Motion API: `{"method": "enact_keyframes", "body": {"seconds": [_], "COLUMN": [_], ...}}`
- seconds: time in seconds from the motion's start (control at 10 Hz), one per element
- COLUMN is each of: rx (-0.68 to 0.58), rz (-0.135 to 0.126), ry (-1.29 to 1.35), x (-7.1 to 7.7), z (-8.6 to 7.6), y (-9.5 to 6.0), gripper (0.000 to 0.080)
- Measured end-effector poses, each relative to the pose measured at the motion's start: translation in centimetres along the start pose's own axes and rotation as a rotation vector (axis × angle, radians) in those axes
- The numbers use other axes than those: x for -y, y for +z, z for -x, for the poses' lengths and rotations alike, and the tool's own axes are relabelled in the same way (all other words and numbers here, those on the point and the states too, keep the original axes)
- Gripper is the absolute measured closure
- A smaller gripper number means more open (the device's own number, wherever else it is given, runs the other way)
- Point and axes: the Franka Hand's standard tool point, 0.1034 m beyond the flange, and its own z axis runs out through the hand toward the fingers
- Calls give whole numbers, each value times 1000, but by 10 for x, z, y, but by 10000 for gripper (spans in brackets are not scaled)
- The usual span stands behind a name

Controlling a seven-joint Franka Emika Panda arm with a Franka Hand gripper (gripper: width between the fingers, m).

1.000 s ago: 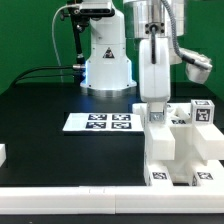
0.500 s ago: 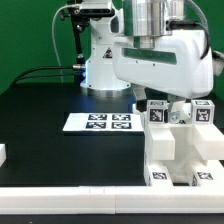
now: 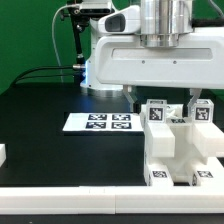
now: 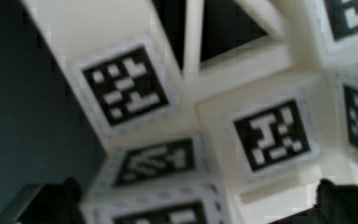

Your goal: Assemble chair

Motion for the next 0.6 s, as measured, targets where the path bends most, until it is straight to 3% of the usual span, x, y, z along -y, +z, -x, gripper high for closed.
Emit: {"method": "enact_keyframes", "body": {"seconds": [0.1,0.3,0.4,0.5,0.6], "rx": [0,-2,-5,-7,-10], "rz": [0,-1,-2,-5,-9], "ry": [8,175,240,292,393], "x": [0,-1,0,-1,-3], "z": [0,-1,-1,-3,-8], "y": [0,0,0,-1,-2], "gripper": [162,513,649,649,766]}}
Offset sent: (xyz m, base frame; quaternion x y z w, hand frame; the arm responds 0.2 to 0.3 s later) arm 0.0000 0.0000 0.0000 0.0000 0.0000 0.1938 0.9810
